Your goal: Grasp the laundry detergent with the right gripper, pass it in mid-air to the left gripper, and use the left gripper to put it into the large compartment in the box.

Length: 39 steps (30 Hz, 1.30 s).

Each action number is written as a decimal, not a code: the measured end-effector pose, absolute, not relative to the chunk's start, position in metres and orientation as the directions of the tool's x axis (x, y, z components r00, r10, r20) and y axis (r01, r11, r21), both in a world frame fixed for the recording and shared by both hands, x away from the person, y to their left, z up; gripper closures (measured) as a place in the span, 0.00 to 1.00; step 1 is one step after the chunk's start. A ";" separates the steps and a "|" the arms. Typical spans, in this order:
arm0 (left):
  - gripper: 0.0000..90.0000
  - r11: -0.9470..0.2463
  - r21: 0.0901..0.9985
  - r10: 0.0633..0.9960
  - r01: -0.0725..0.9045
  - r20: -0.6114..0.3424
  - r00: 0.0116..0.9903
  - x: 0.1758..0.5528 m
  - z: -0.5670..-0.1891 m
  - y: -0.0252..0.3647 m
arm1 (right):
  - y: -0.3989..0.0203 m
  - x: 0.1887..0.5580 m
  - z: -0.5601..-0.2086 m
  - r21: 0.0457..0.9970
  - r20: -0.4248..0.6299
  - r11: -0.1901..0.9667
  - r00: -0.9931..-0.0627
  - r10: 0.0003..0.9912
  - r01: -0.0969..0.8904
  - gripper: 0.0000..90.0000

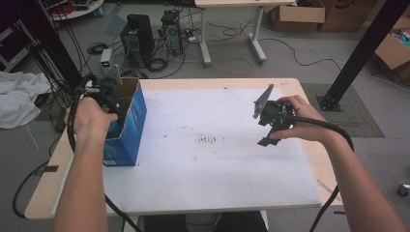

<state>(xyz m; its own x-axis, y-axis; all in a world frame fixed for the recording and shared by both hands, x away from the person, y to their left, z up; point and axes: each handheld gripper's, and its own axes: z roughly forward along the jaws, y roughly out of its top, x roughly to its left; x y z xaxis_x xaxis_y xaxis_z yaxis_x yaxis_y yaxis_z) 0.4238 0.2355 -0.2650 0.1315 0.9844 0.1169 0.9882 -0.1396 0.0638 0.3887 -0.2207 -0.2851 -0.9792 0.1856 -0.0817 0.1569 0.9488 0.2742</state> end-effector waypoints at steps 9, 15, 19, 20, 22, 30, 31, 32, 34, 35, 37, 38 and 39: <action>0.43 -0.132 0.062 0.985 0.989 0.120 0.124 0.425 -0.267 0.234 | -0.221 0.388 -0.285 0.277 -0.082 0.948 -0.980 0.182 0.153 0.29; 0.43 -0.128 0.056 0.985 0.990 0.121 0.120 0.425 -0.267 0.234 | -0.220 0.389 -0.283 0.278 -0.084 0.948 -0.980 0.182 0.152 0.29; 0.42 -0.132 0.054 0.985 0.990 0.121 0.125 0.425 -0.267 0.234 | -0.220 0.389 -0.284 0.279 -0.082 0.948 -0.980 0.183 0.154 0.29; 0.43 -0.131 0.056 0.985 0.990 0.121 0.124 0.424 -0.267 0.234 | -0.220 0.389 -0.284 0.279 -0.081 0.948 -0.980 0.182 0.154 0.29; 0.42 -0.128 0.053 0.985 0.990 0.120 0.121 0.424 -0.267 0.234 | -0.220 0.389 -0.285 0.276 -0.081 0.949 -0.980 0.183 0.155 0.29; 0.42 -0.143 0.050 0.983 0.988 0.128 0.136 0.425 -0.267 0.233 | -0.219 0.389 -0.284 0.277 -0.080 0.949 -0.980 0.180 0.151 0.29; 0.42 -0.142 0.049 0.983 0.989 0.128 0.135 0.425 -0.267 0.233 | -0.219 0.389 -0.284 0.275 -0.079 0.949 -0.980 0.181 0.153 0.29; 0.42 -0.142 0.048 0.983 0.989 0.127 0.135 0.425 -0.268 0.233 | -0.219 0.389 -0.284 0.274 -0.079 0.950 -0.981 0.178 0.150 0.29; 0.42 -0.136 0.048 0.983 0.990 0.128 0.129 0.425 -0.268 0.232 | -0.219 0.389 -0.284 0.269 -0.078 0.951 -0.981 0.179 0.152 0.29; 0.42 -0.136 0.047 0.983 0.990 0.128 0.129 0.425 -0.268 0.232 | -0.219 0.389 -0.284 0.269 -0.076 0.951 -0.981 0.179 0.153 0.29; 0.42 -0.135 0.046 0.984 0.990 0.127 0.129 0.425 -0.268 0.232 | -0.219 0.389 -0.284 0.275 -0.076 0.950 -0.981 0.178 0.151 0.29; 0.42 -0.133 0.047 0.984 0.990 0.126 0.127 0.425 -0.268 0.233 | -0.219 0.389 -0.284 0.272 -0.078 0.950 -0.981 0.179 0.152 0.29; 0.42 -0.133 0.047 0.984 0.990 0.126 0.126 0.425 -0.268 0.233 | -0.219 0.389 -0.284 0.270 -0.079 0.951 -0.981 0.179 0.152 0.29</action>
